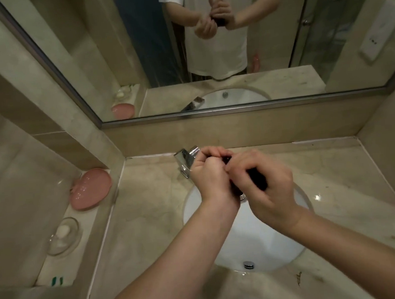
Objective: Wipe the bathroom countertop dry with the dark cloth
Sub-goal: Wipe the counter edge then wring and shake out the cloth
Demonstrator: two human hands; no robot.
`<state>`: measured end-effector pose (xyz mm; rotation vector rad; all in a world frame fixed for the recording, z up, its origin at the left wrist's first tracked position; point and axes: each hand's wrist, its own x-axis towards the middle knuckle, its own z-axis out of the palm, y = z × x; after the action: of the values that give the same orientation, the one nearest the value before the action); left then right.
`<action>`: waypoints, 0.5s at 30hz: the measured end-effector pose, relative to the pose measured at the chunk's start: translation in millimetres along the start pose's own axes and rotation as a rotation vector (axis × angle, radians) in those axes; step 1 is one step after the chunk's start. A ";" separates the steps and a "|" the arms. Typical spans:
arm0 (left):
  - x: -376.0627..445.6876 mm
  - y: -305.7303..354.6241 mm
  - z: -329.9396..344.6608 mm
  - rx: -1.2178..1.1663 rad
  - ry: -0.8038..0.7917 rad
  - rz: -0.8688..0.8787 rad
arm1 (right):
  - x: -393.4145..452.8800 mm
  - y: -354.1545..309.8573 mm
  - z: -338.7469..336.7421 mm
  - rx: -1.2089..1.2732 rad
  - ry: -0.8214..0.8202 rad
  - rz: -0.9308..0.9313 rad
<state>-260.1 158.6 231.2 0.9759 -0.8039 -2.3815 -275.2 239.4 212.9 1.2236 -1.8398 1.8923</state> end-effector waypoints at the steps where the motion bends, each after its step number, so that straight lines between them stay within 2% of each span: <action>1: -3.3 -1.9 5.3 0.048 0.072 0.152 | 1.5 -8.6 9.1 0.100 0.155 0.195; 4: -10.1 -5.5 0.4 0.167 -0.036 0.634 | 9.9 -15.0 24.8 0.465 0.520 0.687; 6: -5.8 -5.2 -5.4 0.359 -0.164 0.957 | 14.2 -8.2 28.3 0.626 0.566 0.957; 8: 2.6 -4.8 -15.7 0.569 -0.320 1.201 | 11.7 7.5 26.9 0.816 0.470 1.150; 10: 6.9 -4.7 -23.2 0.751 -0.424 1.400 | 10.2 13.0 17.1 0.838 0.281 1.271; 12: 10.7 -6.5 -30.0 0.874 -0.530 1.512 | 9.3 21.6 6.1 0.801 0.131 1.310; 15: 11.5 -15.6 -34.8 0.982 -0.652 1.592 | 11.8 25.1 -5.6 0.930 0.007 1.414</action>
<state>-244.6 151.2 195.2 -0.3602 -1.9930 -0.7358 -301.7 235.5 203.8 -0.3385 -1.9834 3.6665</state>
